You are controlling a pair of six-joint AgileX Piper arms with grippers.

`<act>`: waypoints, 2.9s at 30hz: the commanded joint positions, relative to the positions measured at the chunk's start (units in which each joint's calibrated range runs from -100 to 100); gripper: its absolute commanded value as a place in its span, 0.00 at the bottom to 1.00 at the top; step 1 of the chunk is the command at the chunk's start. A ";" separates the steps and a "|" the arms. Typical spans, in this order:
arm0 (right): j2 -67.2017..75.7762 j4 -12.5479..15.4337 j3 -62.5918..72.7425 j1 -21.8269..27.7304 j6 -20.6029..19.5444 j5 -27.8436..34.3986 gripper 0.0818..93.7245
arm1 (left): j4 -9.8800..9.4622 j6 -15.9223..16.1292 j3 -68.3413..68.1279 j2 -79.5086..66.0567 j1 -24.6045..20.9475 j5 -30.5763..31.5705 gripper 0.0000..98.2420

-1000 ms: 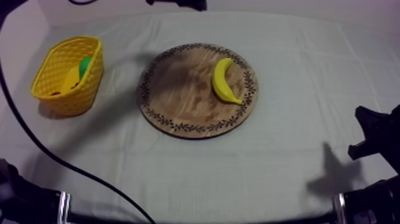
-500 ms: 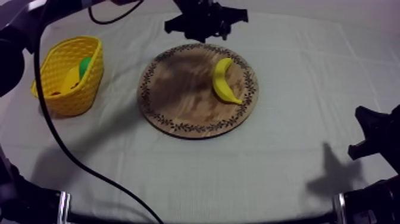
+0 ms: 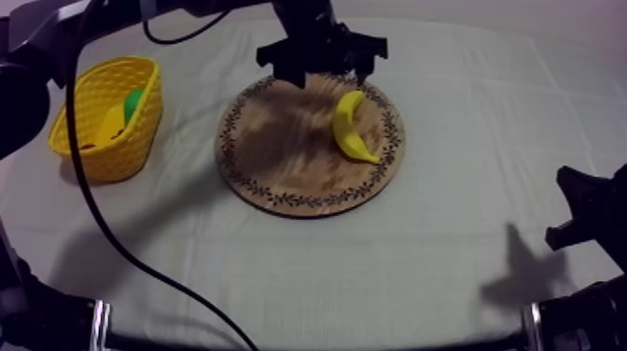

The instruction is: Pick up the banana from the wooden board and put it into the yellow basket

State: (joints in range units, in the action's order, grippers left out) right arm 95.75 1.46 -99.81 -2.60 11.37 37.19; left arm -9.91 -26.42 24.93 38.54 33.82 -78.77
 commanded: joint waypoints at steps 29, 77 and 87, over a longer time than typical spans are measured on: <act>0.00 -0.02 0.03 0.00 -0.01 -0.01 0.00 | 0.73 1.19 13.57 16.87 0.81 -2.90 0.77; 0.00 -0.02 0.03 0.00 -0.01 -0.01 0.00 | 0.13 7.25 7.21 1.20 -4.00 -0.10 0.26; 0.00 -0.02 0.03 0.00 -0.01 -0.01 0.00 | -0.52 10.56 -8.72 -18.76 -11.37 -0.08 0.28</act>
State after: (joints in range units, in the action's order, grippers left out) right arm 95.75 1.46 -99.81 -2.60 11.37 37.20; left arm -10.23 -16.27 19.64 25.42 24.29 -78.93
